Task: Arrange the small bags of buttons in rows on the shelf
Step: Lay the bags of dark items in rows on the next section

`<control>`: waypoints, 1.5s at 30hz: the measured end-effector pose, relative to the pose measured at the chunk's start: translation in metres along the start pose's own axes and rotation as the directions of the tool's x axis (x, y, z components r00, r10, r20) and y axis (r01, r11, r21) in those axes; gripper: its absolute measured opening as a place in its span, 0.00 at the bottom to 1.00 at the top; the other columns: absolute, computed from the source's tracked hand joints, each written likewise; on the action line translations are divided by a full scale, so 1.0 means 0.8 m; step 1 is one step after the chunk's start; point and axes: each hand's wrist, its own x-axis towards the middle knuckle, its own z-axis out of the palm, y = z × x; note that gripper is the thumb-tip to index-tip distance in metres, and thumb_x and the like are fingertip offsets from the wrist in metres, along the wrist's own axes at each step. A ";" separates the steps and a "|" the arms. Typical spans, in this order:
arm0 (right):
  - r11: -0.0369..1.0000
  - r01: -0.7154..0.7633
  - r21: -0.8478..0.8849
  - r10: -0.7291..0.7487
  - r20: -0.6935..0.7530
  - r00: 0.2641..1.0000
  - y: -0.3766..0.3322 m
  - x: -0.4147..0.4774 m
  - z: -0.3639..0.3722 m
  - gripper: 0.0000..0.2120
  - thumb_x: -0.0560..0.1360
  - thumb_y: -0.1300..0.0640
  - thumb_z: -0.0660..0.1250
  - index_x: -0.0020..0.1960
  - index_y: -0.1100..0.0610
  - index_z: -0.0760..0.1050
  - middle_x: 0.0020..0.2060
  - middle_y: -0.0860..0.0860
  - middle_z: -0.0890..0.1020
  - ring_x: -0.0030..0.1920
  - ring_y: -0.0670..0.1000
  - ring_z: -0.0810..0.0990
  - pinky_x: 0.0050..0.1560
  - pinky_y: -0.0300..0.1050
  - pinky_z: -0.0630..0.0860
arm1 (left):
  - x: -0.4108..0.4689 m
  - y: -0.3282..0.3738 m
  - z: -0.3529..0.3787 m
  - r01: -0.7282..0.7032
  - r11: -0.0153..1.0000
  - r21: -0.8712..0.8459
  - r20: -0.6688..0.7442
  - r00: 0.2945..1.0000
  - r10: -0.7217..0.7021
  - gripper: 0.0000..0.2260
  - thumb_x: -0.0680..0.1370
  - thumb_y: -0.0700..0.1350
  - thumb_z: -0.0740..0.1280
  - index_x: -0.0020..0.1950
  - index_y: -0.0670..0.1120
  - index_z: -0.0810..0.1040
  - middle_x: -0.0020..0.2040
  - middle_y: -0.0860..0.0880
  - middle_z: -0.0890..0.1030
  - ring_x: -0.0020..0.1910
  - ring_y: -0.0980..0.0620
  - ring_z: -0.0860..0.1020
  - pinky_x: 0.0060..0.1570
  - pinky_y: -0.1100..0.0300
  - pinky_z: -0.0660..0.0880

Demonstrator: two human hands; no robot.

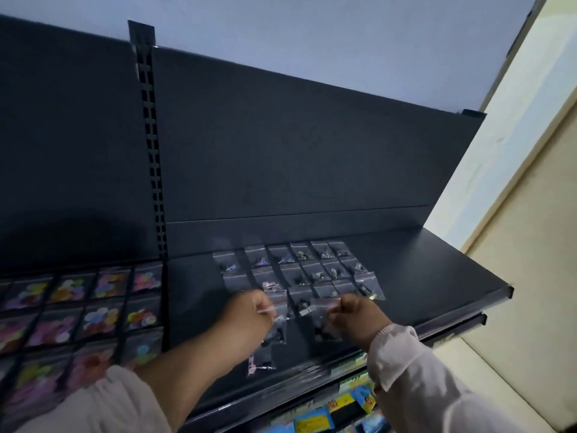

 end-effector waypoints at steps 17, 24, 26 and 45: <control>0.699 0.509 -0.502 -0.490 0.183 0.852 0.038 0.044 -0.012 0.14 0.72 0.55 0.66 0.57 0.49 0.73 0.53 0.48 0.76 0.53 0.50 0.77 0.53 0.35 0.70 | 0.017 -0.008 0.088 -0.007 0.760 0.650 -0.291 0.921 0.257 0.17 0.73 0.42 0.66 0.62 0.53 0.72 0.56 0.52 0.71 0.58 0.52 0.71 0.52 0.59 0.72; 0.633 0.674 -0.381 -0.532 0.418 0.736 0.047 0.051 -0.010 0.06 0.73 0.53 0.67 0.49 0.49 0.79 0.45 0.44 0.73 0.52 0.47 0.72 0.49 0.33 0.65 | 0.016 -0.019 0.096 -0.106 0.636 0.764 -0.122 0.945 0.304 0.09 0.75 0.39 0.62 0.51 0.48 0.80 0.53 0.49 0.77 0.54 0.48 0.73 0.52 0.57 0.70; 0.614 0.701 -0.363 -0.543 0.451 0.709 0.050 0.052 -0.010 0.07 0.73 0.52 0.67 0.51 0.49 0.79 0.44 0.42 0.72 0.54 0.48 0.73 0.51 0.33 0.65 | 0.015 -0.026 0.098 -0.092 0.632 0.770 -0.092 0.963 0.252 0.09 0.76 0.39 0.60 0.49 0.47 0.79 0.51 0.49 0.76 0.52 0.50 0.73 0.51 0.56 0.71; 0.445 0.785 -0.430 -0.682 0.405 0.609 0.012 0.063 -0.020 0.12 0.76 0.55 0.62 0.58 0.50 0.76 0.56 0.50 0.76 0.59 0.52 0.72 0.59 0.40 0.68 | -0.020 0.000 0.062 0.026 0.619 0.785 -0.263 0.919 0.295 0.12 0.78 0.48 0.62 0.61 0.50 0.76 0.57 0.52 0.74 0.58 0.51 0.70 0.55 0.59 0.71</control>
